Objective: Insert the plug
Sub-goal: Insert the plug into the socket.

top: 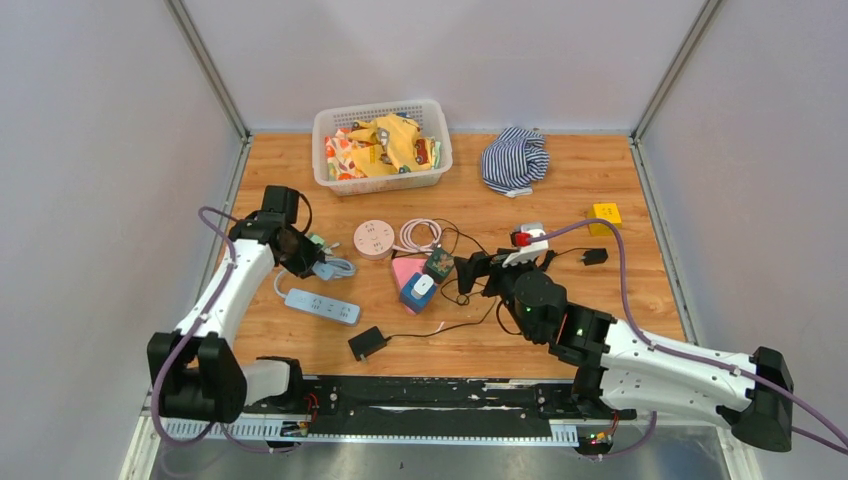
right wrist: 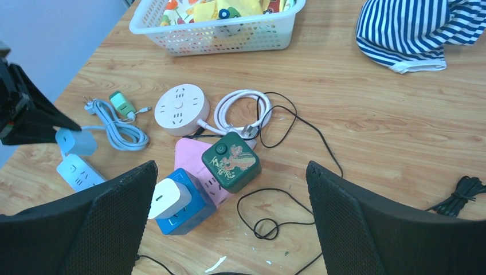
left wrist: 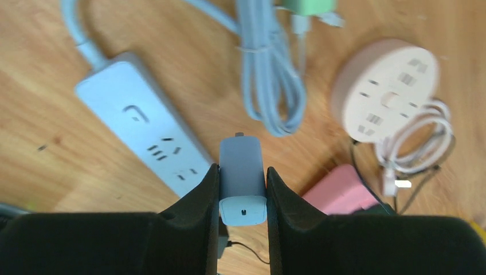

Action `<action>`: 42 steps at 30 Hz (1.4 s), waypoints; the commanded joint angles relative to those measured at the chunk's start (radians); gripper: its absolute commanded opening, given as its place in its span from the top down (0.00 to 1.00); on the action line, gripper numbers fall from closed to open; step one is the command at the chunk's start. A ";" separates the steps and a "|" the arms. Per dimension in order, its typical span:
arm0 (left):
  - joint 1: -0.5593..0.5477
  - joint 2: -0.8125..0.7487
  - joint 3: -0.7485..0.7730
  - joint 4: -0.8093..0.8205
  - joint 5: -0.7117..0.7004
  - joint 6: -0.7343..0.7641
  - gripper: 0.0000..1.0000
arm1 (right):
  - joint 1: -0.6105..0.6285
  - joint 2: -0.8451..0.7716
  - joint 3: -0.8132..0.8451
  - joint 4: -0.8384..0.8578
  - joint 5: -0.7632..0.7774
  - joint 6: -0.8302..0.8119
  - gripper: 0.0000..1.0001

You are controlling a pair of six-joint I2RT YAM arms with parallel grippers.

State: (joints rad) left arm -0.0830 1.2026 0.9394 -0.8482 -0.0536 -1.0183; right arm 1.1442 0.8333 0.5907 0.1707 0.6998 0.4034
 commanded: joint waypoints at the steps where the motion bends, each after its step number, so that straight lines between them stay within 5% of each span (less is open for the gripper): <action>1: 0.071 0.066 -0.031 -0.110 0.011 -0.026 1.00 | -0.007 -0.041 -0.030 -0.011 0.072 -0.001 0.00; 15: 0.112 0.027 -0.077 -0.210 -0.052 -0.168 1.00 | -0.027 -0.068 -0.050 -0.017 0.078 -0.005 0.00; 42: 0.118 0.019 -0.098 -0.242 -0.079 -0.146 1.00 | -0.027 -0.071 -0.046 -0.053 0.088 0.021 0.00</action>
State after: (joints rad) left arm 0.0246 1.2236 0.8505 -1.0554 -0.0856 -1.1530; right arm 1.1271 0.7746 0.5507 0.1329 0.7460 0.4046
